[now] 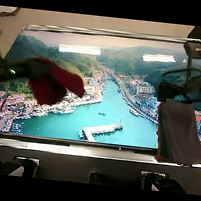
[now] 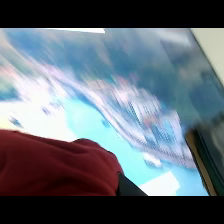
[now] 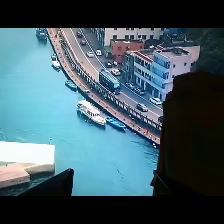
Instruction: Fold the shirts.
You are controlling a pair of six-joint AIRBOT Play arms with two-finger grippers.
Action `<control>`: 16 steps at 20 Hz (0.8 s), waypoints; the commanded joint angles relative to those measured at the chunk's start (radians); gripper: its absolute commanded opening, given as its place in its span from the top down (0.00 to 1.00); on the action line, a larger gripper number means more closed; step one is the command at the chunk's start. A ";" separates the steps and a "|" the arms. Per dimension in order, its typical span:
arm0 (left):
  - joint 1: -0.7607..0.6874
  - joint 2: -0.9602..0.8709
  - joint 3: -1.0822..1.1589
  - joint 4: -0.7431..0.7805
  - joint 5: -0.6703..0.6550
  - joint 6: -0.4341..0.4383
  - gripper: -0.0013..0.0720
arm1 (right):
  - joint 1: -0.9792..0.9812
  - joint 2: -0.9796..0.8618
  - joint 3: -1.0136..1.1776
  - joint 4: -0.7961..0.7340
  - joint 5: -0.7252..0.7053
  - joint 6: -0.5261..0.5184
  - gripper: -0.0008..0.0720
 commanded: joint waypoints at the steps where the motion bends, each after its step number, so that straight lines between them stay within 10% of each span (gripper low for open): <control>1: -0.337 -0.033 -0.134 0.081 0.052 -0.101 0.95 | 0.000 0.050 0.003 -0.078 0.095 -0.018 0.16; 5: -0.656 -0.252 -0.176 0.078 0.246 -0.204 0.92 | 0.000 0.054 0.003 -0.118 0.094 -0.018 0.16; 6: -0.682 -0.305 -0.138 0.079 0.228 -0.200 0.60 | 0.000 0.054 0.003 -0.118 0.086 -0.017 0.16; 7: -0.674 -0.348 -0.082 0.087 0.174 -0.201 0.00 | 0.000 0.054 0.003 -0.118 0.076 -0.018 0.16; 12: -0.275 -0.345 0.169 0.458 -0.135 -0.254 0.00 | 0.000 0.000 -0.034 0.120 0.112 -0.005 0.16; 16: 0.151 -0.342 0.087 0.478 -0.214 -0.280 0.00 | 0.000 -0.046 -0.335 0.473 0.034 -0.049 0.04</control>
